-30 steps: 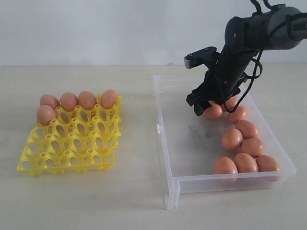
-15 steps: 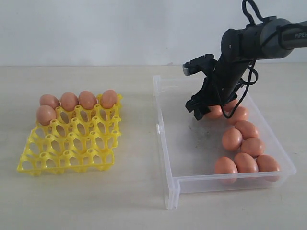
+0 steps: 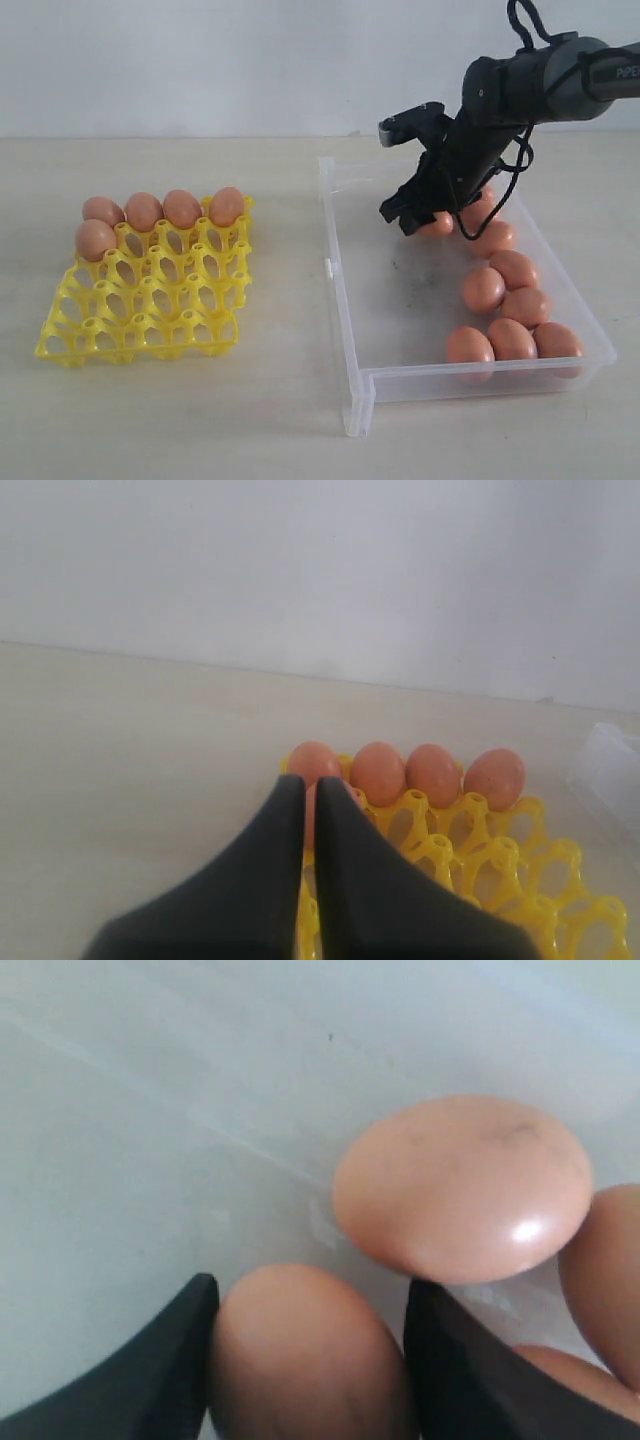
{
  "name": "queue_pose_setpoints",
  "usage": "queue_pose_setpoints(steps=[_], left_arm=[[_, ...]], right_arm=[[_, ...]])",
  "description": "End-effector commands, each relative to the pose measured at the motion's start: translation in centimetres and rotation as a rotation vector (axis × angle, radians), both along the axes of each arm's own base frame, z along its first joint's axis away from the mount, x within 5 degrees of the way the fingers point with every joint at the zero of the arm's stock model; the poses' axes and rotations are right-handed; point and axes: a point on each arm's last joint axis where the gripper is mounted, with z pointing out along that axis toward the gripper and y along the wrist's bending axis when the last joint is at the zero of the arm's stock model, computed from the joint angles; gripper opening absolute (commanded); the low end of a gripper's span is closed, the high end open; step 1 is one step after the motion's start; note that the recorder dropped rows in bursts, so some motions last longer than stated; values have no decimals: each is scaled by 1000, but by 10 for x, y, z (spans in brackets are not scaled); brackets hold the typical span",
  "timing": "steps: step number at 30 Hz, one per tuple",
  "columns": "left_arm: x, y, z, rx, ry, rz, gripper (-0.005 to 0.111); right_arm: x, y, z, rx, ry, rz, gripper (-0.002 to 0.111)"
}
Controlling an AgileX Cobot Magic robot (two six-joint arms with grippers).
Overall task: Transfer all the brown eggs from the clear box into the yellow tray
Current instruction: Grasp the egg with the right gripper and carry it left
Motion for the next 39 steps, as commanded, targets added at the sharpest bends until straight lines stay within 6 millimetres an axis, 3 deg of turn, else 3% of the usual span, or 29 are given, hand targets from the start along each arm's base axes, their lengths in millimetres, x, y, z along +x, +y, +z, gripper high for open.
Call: queue_pose_setpoints(steps=[1, 7, 8, 11, 16, 21, 24, 26, 30, 32, 35, 36, 39], left_arm=[[-1, -1, -1, 0, -2, -7, 4], [-1, -1, 0, 0, -4, -7, 4], [-1, -1, 0, 0, -4, -7, 4], [-1, -1, 0, 0, -4, -7, 4], [-1, -1, 0, 0, -6, -7, 4], [-1, -1, 0, 3, -6, -8, 4], [-1, -1, 0, 3, -6, -8, 4], [-1, -1, 0, 3, -6, -8, 4], [-1, -1, 0, 3, -6, -8, 4], [-1, -1, 0, 3, -6, -8, 4], [-1, -1, 0, 3, -4, -7, 4], [-1, -1, 0, 3, -4, -7, 4], [-1, -1, 0, 3, -4, -7, 4]], right_arm=[[3, 13, 30, 203, -196, -19, 0], [-32, 35, 34, 532, -362, 150, 0], [-39, 44, 37, 660, -404, 220, 0], [-54, 57, 45, 802, -447, 447, 0], [-65, 78, 49, 824, -486, 600, 0], [-73, 113, 52, 678, -459, 531, 0], [-83, 130, 66, 670, -456, 509, 0], [-95, 139, 82, 780, -431, 549, 0], [-137, 146, 115, 1054, -276, 870, 0], [-149, 144, 120, 1025, -183, 915, 0], [-164, 134, 120, 819, -23, 980, 0], [-166, 130, 119, 763, 41, 957, 0], [-147, 113, 109, 451, -4, 677, 0]])
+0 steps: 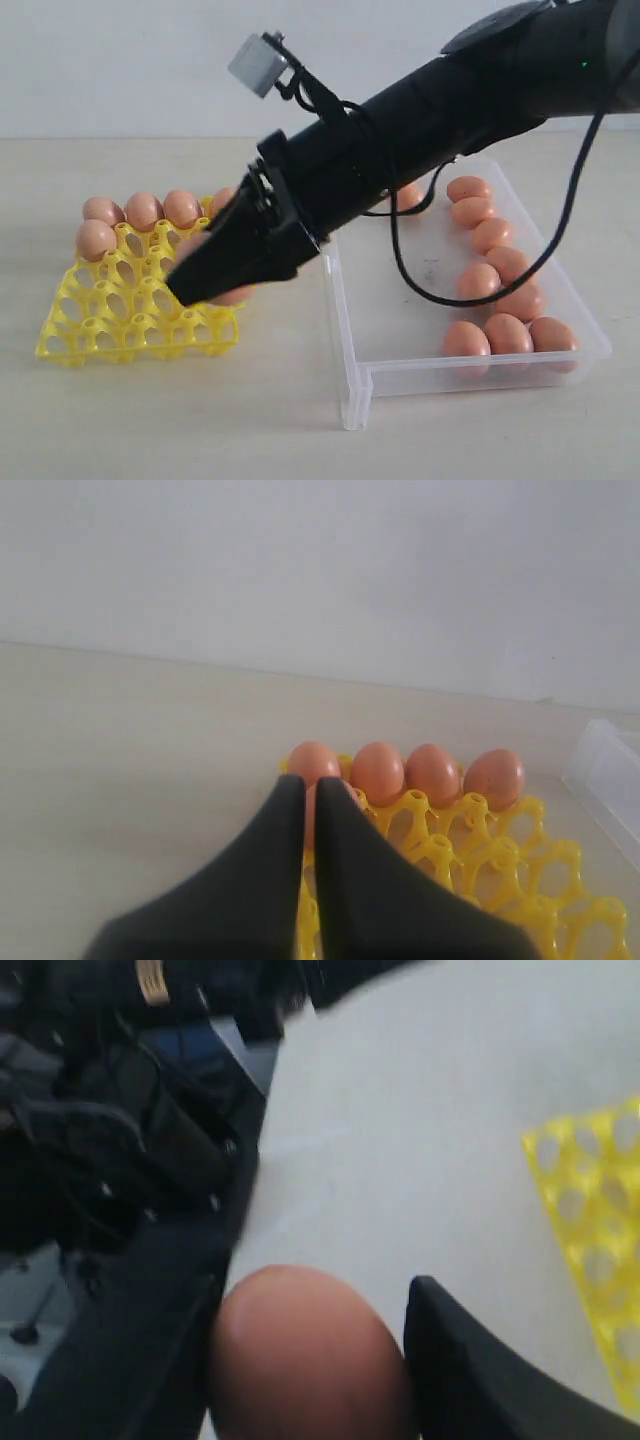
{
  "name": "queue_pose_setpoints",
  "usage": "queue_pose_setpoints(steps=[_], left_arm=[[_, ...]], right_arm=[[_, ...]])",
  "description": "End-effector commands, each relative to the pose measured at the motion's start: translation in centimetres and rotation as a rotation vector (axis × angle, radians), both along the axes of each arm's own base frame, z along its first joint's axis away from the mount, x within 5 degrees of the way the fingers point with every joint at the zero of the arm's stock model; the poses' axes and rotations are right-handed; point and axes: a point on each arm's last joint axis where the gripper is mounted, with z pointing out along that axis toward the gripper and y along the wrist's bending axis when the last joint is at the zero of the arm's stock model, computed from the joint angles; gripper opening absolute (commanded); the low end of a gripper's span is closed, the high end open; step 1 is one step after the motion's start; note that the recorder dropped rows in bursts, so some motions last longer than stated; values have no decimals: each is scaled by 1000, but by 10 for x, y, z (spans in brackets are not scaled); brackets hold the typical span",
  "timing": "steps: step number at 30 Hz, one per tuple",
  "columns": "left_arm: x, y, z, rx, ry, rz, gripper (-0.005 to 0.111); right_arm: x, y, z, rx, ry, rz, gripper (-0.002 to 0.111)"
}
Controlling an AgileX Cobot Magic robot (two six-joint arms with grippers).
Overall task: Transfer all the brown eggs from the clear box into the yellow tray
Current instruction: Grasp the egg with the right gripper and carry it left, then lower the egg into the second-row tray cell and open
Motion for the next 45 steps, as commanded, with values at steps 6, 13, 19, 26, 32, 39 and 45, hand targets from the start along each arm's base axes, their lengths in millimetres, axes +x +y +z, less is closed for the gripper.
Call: queue_pose_setpoints(steps=[6, 13, 19, 26, 32, 39, 45], left_arm=[[-1, -1, -1, 3, 0, -7, 4], [-1, -1, 0, 1, -9, -7, 4], [-1, -1, 0, -1, -8, -7, 4], [-1, -1, -1, 1, -1, -6, 4], [-2, -1, -1, 1, 7, -5, 4], [-2, -1, -1, 4, 7, -5, 4], [-2, -1, -1, 4, 7, -5, 4]], right_arm=[[59, -45, -15, -357, -368, -853, 0], [49, -19, -22, -163, -711, -1059, 0], [28, 31, -25, 293, -758, -757, 0], [45, 60, -81, 544, -657, -654, 0], [94, 100, -100, 607, -545, -559, 0], [120, 100, -138, 735, -511, -600, 0], [133, 106, -155, 685, -510, -617, 0]])
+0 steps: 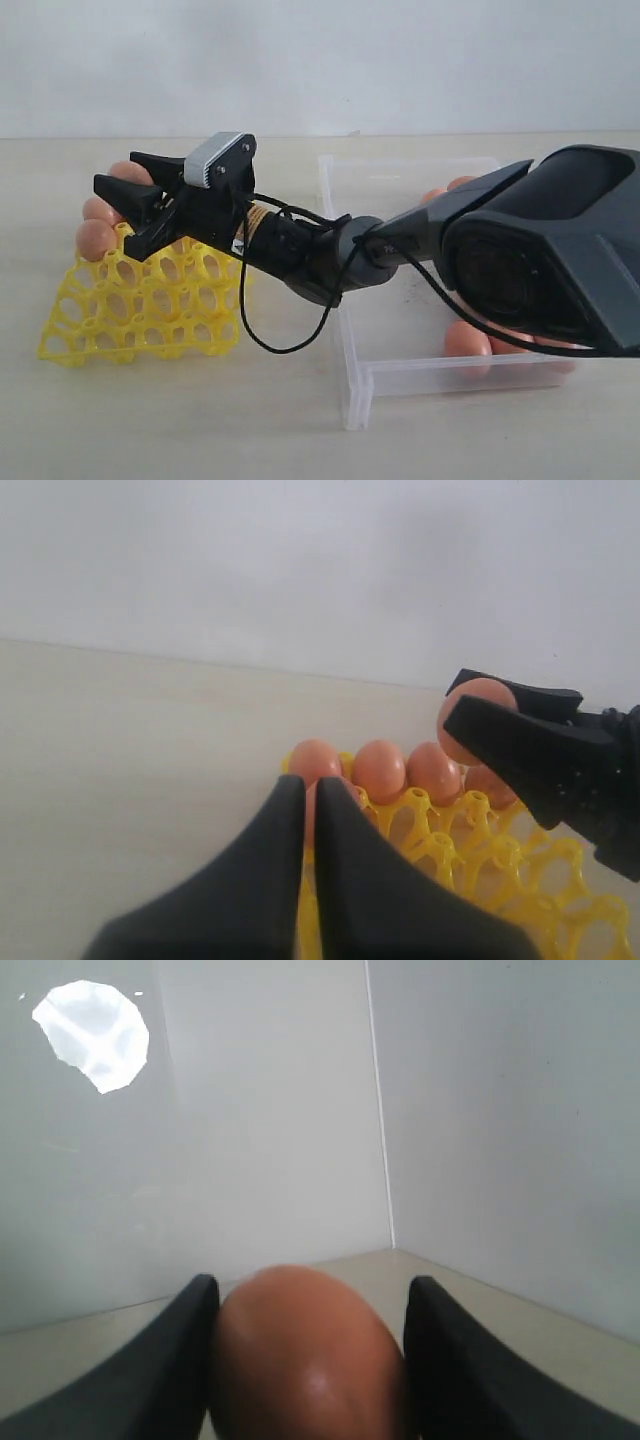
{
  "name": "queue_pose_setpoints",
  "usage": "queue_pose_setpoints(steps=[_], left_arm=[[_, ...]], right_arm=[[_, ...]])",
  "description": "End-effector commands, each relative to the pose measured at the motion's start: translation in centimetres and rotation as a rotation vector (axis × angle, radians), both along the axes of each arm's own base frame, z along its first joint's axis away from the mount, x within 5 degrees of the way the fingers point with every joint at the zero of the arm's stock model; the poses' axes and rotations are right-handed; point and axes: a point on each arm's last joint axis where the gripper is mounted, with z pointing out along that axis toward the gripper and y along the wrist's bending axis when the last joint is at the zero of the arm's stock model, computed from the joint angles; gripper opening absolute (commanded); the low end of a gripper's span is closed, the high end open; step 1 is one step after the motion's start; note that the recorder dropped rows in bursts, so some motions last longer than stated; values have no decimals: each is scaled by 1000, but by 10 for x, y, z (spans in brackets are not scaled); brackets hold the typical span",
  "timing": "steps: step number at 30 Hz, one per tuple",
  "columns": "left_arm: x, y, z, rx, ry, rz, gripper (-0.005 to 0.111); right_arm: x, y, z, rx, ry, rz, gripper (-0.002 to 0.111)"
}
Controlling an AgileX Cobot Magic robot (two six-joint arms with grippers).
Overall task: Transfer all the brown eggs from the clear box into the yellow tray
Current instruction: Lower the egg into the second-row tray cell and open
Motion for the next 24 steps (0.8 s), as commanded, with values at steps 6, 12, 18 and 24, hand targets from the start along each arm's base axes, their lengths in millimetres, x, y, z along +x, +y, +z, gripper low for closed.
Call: queue_pose_setpoints(steps=[6, 12, 18, 24], left_arm=[[-1, -1, -1, 4, 1, -7, 4], [-1, -1, -1, 4, -1, -7, 4], [-1, -1, 0, 4, -3, -7, 4], [-1, -1, 0, 2, -10, -7, 4]], right_arm=[[19, 7, -15, 3, 58, -12, 0], [23, 8, -32, -6, 138, -22, 0], [25, 8, -38, -53, 174, -36, 0], [23, 10, -40, -93, 165, -10, 0]])
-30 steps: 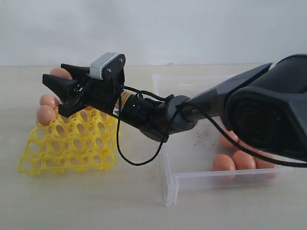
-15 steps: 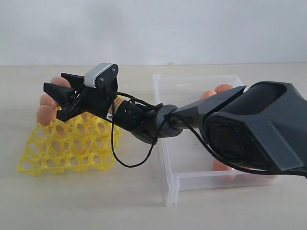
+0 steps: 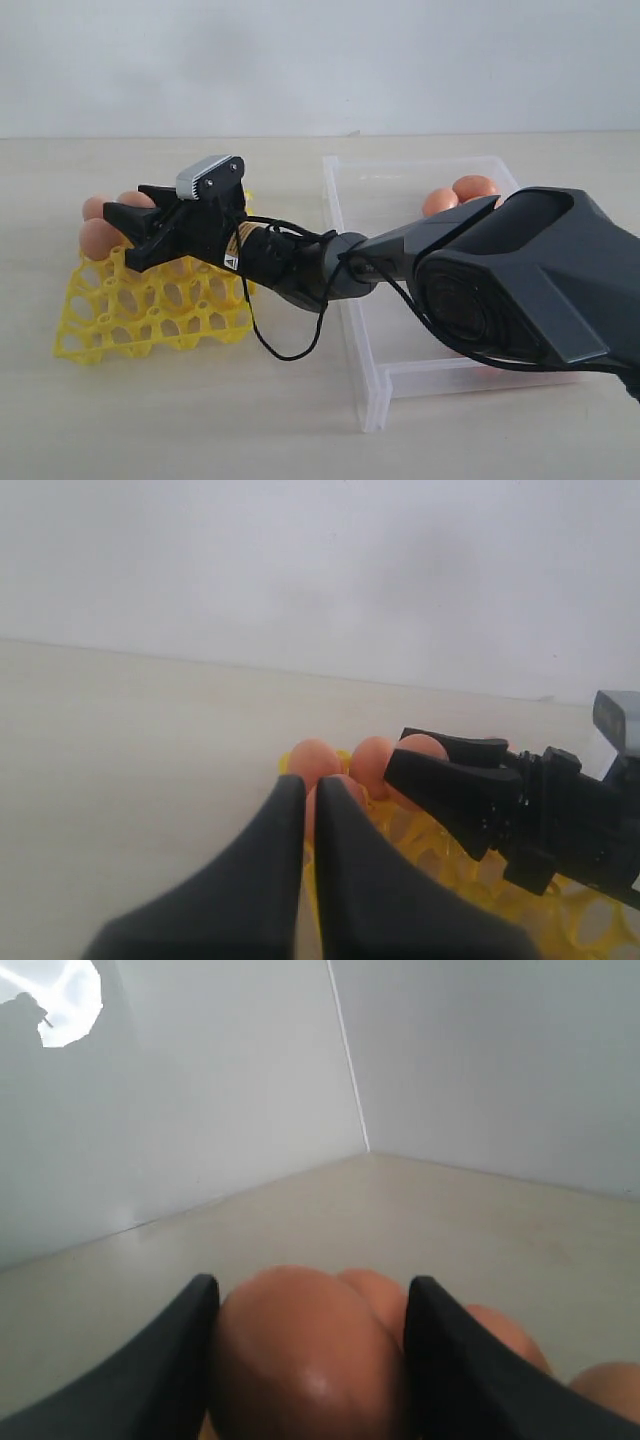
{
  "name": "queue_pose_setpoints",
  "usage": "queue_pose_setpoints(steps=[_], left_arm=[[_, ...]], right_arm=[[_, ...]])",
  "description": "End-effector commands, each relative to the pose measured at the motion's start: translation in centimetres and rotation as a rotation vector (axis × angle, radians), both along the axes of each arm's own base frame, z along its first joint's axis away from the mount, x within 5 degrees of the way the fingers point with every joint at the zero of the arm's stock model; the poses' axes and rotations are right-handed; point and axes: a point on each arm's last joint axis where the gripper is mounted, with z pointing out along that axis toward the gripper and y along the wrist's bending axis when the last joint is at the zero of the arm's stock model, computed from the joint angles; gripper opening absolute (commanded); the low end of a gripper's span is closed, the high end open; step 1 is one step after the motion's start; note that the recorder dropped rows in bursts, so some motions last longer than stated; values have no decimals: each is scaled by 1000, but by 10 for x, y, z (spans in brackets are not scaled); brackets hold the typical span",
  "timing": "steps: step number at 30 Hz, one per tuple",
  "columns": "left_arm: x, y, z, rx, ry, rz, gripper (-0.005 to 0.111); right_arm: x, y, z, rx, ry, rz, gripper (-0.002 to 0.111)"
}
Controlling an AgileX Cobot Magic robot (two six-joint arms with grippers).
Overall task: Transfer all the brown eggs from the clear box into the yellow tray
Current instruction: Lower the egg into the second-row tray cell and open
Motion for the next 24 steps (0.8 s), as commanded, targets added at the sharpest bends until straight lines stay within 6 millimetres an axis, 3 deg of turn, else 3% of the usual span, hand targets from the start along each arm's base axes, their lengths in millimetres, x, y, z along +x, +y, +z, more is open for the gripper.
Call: queue_pose_setpoints(steps=[1, 24], left_arm=[[-1, -1, 0, 2, -10, -7, 4], [-1, -1, 0, 2, -9, -7, 4]], right_arm=[[2, -2, -2, -34, 10, 2, 0], [4, -3, -7, -68, 52, -17, 0]])
